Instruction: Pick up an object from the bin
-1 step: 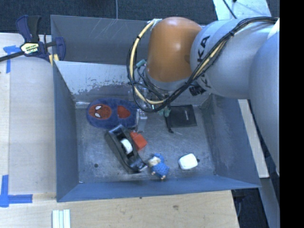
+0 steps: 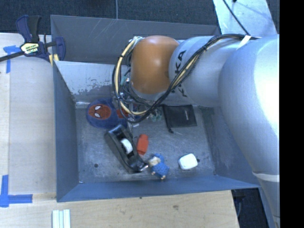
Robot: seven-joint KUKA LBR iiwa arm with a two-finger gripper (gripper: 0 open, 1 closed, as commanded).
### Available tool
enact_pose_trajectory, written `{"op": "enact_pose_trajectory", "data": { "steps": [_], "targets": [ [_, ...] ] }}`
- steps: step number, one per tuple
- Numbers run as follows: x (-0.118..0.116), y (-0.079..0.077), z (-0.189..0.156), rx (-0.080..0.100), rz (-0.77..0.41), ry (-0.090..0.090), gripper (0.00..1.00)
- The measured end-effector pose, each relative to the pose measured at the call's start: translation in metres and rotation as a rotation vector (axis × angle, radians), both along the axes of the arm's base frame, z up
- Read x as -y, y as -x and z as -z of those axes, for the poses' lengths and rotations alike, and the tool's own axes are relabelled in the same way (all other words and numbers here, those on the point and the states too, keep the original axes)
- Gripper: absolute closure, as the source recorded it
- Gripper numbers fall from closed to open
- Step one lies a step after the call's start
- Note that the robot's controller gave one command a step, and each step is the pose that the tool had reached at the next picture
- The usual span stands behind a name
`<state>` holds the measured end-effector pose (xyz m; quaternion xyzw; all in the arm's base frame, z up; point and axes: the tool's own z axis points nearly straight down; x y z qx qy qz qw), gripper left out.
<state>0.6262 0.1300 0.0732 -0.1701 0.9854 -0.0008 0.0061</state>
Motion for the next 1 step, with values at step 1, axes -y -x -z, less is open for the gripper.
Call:
{"op": "enact_pose_trajectory", "data": {
  "steps": [1],
  "targets": [
    [-0.0007,0.0022,0.0007,-0.010,-0.001,0.000,1.00]
  ]
}}
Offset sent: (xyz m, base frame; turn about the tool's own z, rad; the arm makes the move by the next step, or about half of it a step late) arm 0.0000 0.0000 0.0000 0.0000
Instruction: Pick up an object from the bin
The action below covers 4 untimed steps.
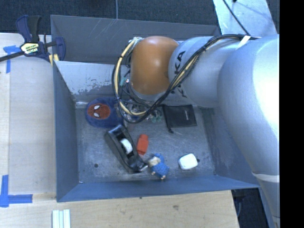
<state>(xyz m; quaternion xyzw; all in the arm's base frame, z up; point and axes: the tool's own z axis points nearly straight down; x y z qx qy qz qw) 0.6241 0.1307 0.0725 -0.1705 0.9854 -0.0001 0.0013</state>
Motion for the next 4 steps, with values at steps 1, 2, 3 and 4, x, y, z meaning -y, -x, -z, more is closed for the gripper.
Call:
{"op": "enact_pose_trajectory", "data": {
  "steps": [1,2,3,4],
  "targets": [
    [0.001,0.058,-0.073,0.004,-0.030,0.000,1.00],
    [0.001,0.057,-0.068,0.000,-0.028,0.000,0.00],
    [-0.011,0.027,-0.023,0.004,-0.074,0.000,0.00],
    [-0.014,0.001,0.004,-0.011,-0.010,0.004,0.00]
  ]
}}
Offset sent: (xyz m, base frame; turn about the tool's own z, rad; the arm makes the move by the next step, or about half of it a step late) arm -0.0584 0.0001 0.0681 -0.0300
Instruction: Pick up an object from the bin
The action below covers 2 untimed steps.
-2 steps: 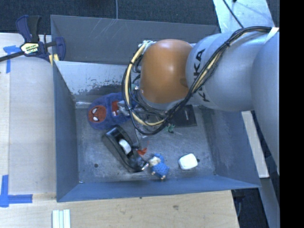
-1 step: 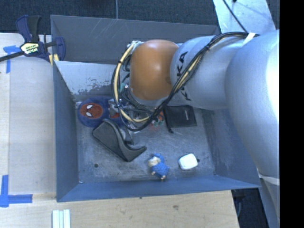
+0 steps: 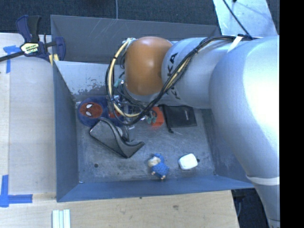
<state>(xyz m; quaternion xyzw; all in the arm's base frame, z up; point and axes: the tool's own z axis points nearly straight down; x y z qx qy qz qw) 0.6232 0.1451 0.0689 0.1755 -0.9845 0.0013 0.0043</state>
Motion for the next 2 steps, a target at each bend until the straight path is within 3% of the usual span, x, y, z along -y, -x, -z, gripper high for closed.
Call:
{"op": "enact_pose_trajectory", "data": {
  "steps": [1,2],
  "targets": [
    [-0.001,-0.002,-0.004,0.011,0.003,-0.004,1.00],
    [0.000,0.000,-0.116,0.021,0.021,-0.007,1.00]
  ]
}}
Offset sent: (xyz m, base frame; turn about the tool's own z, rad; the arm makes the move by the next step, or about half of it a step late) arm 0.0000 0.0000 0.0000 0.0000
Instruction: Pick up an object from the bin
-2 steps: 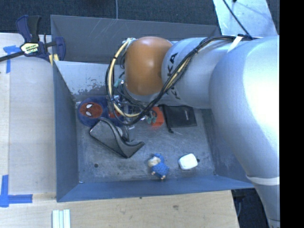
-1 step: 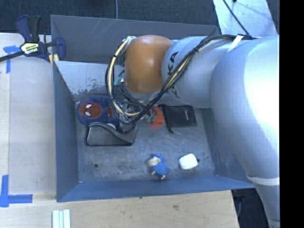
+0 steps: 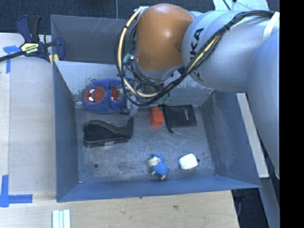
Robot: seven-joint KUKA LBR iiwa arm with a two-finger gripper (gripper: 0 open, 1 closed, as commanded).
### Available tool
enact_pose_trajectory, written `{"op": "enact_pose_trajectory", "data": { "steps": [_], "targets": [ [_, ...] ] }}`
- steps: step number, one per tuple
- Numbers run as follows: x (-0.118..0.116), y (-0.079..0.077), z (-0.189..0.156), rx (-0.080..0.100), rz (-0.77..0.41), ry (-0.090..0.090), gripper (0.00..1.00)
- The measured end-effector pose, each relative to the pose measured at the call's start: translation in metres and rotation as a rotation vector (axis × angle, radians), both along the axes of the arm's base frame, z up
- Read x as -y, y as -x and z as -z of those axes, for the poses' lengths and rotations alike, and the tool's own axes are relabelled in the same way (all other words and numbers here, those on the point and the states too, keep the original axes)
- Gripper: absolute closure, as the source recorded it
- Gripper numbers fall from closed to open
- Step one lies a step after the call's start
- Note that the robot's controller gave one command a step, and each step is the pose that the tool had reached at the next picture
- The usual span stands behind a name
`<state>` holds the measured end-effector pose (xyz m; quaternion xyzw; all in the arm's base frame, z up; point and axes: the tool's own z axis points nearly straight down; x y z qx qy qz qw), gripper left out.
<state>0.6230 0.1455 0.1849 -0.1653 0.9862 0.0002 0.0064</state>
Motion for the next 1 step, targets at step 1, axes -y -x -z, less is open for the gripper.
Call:
{"op": "enact_pose_trajectory", "data": {
  "steps": [1],
  "targets": [
    [0.0174,0.0249,-0.0669,-0.003,-0.397,0.005,1.00]
  ]
}}
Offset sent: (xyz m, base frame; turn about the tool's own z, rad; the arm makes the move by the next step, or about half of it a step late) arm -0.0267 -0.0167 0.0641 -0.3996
